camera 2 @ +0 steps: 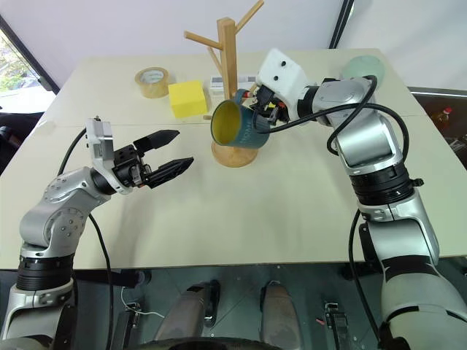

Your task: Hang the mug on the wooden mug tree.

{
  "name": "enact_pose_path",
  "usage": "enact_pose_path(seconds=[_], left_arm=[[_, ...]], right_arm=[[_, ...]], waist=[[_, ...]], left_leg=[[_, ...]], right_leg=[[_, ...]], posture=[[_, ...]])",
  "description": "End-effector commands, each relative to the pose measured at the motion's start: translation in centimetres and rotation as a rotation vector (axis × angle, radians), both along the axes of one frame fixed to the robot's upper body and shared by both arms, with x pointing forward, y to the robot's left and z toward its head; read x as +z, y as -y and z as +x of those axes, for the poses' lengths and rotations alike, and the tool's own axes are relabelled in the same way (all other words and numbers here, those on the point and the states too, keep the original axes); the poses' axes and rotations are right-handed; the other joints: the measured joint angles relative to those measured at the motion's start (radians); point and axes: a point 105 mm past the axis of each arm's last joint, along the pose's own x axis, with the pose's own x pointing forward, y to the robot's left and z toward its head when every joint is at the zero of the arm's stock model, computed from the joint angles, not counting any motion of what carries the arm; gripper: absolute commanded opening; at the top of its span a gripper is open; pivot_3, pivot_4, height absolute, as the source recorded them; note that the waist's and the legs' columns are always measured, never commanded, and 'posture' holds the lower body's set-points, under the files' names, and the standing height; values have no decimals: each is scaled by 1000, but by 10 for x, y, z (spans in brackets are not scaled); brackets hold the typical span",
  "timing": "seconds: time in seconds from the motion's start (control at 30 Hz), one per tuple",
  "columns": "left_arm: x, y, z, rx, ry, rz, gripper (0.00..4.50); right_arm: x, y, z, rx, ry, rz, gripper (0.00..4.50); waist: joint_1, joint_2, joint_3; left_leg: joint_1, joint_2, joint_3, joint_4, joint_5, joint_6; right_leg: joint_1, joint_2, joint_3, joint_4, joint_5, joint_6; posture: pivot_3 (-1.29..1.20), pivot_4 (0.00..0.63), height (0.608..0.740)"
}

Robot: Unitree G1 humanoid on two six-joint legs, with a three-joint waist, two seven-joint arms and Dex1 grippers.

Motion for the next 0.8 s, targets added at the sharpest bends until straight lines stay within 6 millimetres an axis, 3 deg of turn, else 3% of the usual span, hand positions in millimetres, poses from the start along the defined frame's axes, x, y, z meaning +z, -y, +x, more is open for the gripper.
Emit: enact_pose_path(seconds=[0.03,0.17,0.27,0.53,0.67,0.8], left_arm=[[11,0,-3,-2,42,-16,4500],[4,-10,2,64,22,9,4500],[-2,-18,6,120,5,23,4500],[-51,-56,26,404,-85,78,4500],[-75,-68,30,499,-126,74,4500],[-86,-70,29,517,-147,63,4500]], right_arm=[[21,4,-8,15,80,6,1869],[26,45,-10,-69,81,181,1869],[17,66,-20,-62,108,314,1869],[-63,94,-38,-198,35,571,1869],[-102,94,-44,-259,-8,650,1869],[-117,95,-44,-285,-34,698,1869]], waist=[[0,0,0],[7,0,0],[5,-1,-1],[-1,-1,-1],[3,-2,-1],[4,-2,-1]], left_leg=[[0,0,0,0,0,0],[0,0,0,0,0,0],[0,0,0,0,0,0],[3,1,1,0,0,0],[3,1,1,0,2,2],[4,1,0,0,4,3]], right_leg=[[0,0,0,0,0,0],[1,0,0,0,0,0],[1,0,0,-1,0,0],[2,0,1,1,0,0],[3,0,2,0,2,-4],[4,0,2,0,1,-8]], posture=[[0,150,740],[0,150,740],[0,150,740],[0,150,740],[0,150,740],[0,150,740]])
